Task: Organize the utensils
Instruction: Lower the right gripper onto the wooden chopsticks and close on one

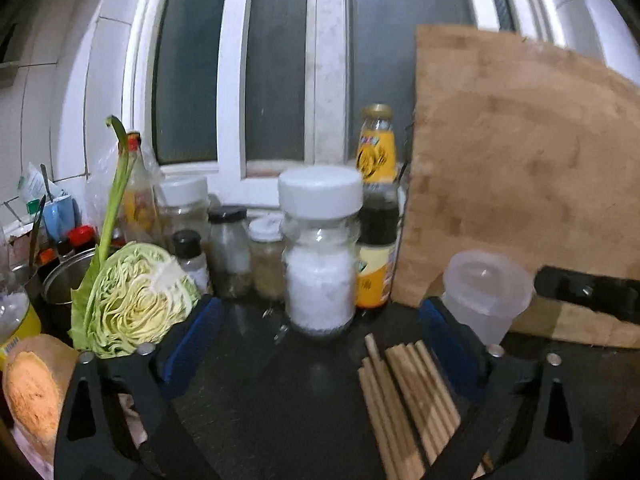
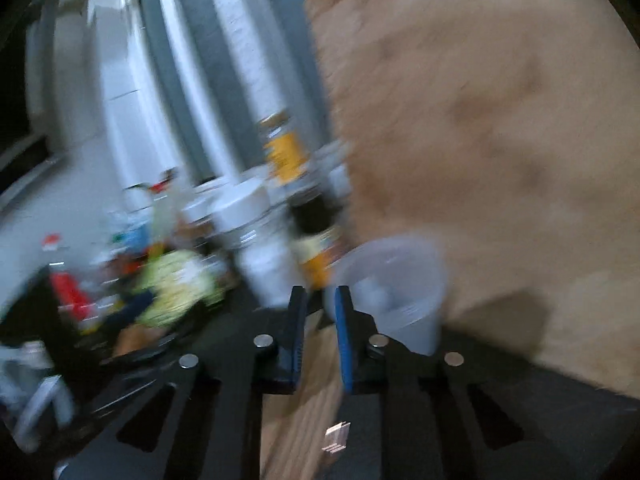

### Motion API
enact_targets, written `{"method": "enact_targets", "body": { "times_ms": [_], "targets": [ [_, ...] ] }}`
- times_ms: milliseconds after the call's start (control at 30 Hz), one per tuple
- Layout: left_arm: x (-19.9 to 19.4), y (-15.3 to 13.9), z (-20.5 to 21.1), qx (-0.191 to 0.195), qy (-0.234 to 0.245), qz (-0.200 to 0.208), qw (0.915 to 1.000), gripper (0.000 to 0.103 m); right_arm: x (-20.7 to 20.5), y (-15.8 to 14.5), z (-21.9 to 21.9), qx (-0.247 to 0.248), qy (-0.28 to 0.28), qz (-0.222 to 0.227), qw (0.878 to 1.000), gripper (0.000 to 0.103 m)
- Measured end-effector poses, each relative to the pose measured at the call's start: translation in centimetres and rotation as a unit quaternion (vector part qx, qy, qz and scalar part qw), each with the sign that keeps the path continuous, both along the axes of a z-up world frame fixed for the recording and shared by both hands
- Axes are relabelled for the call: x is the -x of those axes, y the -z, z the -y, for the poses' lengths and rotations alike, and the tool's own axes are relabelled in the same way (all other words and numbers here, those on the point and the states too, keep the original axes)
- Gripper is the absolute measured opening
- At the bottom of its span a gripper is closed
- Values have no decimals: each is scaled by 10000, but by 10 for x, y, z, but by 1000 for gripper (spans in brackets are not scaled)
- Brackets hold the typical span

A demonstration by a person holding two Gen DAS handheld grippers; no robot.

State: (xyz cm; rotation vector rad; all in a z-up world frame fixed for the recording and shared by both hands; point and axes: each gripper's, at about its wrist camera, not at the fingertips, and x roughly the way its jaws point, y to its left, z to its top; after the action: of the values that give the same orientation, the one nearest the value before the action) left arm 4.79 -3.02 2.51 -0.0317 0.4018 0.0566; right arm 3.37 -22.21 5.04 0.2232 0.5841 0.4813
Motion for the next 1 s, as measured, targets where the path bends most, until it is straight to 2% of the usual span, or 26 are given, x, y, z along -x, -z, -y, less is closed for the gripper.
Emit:
{"method": "enact_targets", "body": {
  "times_ms": [67, 167, 233, 300, 400, 467, 500, 567, 600, 633, 733, 833, 1000],
  "targets": [
    [-7, 0, 0, -82, -39, -339, 9994, 81, -5, 6, -6, 91, -223, -227, 9995, 15],
    [-14, 4, -3, 149, 173, -730, 9971, 68, -15, 23, -18, 338, -277, -553, 9975, 15],
    [-19, 8, -4, 335, 279, -1005, 9940, 67, -24, 38, -28, 647, -189, -780, 9947, 15],
    [-23, 14, -1, 361, 293, -1150, 9923, 67, -34, 54, -35, 943, -70, -995, 9905, 15],
    [-31, 26, 7, 28, 123, -1419, 9898, 67, -44, 71, -41, 1302, 86, -1181, 9844, 15],
    [-39, 38, 13, -171, 43, -1819, 9832, 61, -50, 80, -44, 1451, 133, -1287, 9809, 15],
    [-42, 44, 13, -64, 98, -2043, 9788, 57, -53, 85, -46, 1496, 135, -1360, 9793, 15],
    [-50, 55, 10, 272, 248, -2433, 9693, 42, -57, 91, -48, 1522, 144, -1450, 9775, 15],
    [-54, 61, 8, 483, 297, -2626, 9632, 40, -57, 93, -49, 1549, 149, -1457, 9770, 15],
    [-57, 64, 7, 577, 307, -2698, 9607, 36, -58, 94, -50, 1608, 174, -1450, 9761, 15],
    [-63, 69, 10, 535, 276, -2791, 9584, 30, -62, 96, -52, 1694, 213, -1535, 9733, 15],
    [-66, 71, 16, 604, 449, -2864, 9552, 28, -68, 101, -49, 1609, 189, -1732, 9715, 15],
    [-69, 70, 26, 373, 393, -2833, 9575, 24, -75, 104, -44, 1544, 414, -1773, 9711, 15]
  ]
}}
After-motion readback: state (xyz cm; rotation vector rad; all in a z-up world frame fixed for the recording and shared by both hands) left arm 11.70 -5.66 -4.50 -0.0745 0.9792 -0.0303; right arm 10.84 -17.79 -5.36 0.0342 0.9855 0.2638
